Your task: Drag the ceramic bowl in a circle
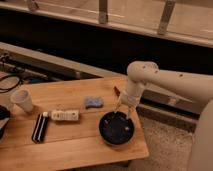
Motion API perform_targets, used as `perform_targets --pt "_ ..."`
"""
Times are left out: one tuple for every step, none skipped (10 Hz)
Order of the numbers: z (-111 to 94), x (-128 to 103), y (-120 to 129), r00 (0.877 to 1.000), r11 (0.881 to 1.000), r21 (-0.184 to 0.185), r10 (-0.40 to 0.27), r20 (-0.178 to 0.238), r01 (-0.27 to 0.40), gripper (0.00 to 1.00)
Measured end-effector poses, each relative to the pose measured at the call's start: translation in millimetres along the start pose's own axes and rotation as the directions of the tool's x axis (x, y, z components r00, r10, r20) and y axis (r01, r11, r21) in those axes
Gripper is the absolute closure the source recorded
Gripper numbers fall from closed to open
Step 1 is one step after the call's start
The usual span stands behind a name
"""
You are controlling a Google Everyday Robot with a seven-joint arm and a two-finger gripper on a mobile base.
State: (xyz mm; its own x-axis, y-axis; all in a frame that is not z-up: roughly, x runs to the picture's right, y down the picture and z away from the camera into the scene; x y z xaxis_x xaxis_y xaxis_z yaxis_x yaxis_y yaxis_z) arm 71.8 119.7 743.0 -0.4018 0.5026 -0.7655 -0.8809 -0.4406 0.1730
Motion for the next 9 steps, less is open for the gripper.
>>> perform_targets --pt "5 0 6 1.0 1.0 0.012 -0.008 -0.001 0.008 0.39" --pt "10 -2 1 1.0 0.999 0.042 -0.01 -0.002 0.01 0.28" --pt "14 -3 -7 1.0 0.998 0.069 -0.012 -0.004 0.012 0.22" --pt "19 -3 -21 1.0 0.995 0.098 -0.011 -0.005 0.011 0.2" --pt "21 -5 -41 1.0 0.992 0.123 -0.005 -0.007 0.006 0.2" --pt "23 -6 -59 1.0 0.99 0.138 0.003 -0.009 -0.001 0.2" --pt "27 -8 -82 1.0 0.989 0.15 0.016 -0.019 -0.013 0.2" --pt "34 -10 -101 0.999 0.986 0.165 0.033 -0.033 -0.027 0.2" --pt "42 -12 -111 0.998 0.984 0.175 0.044 -0.049 -0.034 0.2"
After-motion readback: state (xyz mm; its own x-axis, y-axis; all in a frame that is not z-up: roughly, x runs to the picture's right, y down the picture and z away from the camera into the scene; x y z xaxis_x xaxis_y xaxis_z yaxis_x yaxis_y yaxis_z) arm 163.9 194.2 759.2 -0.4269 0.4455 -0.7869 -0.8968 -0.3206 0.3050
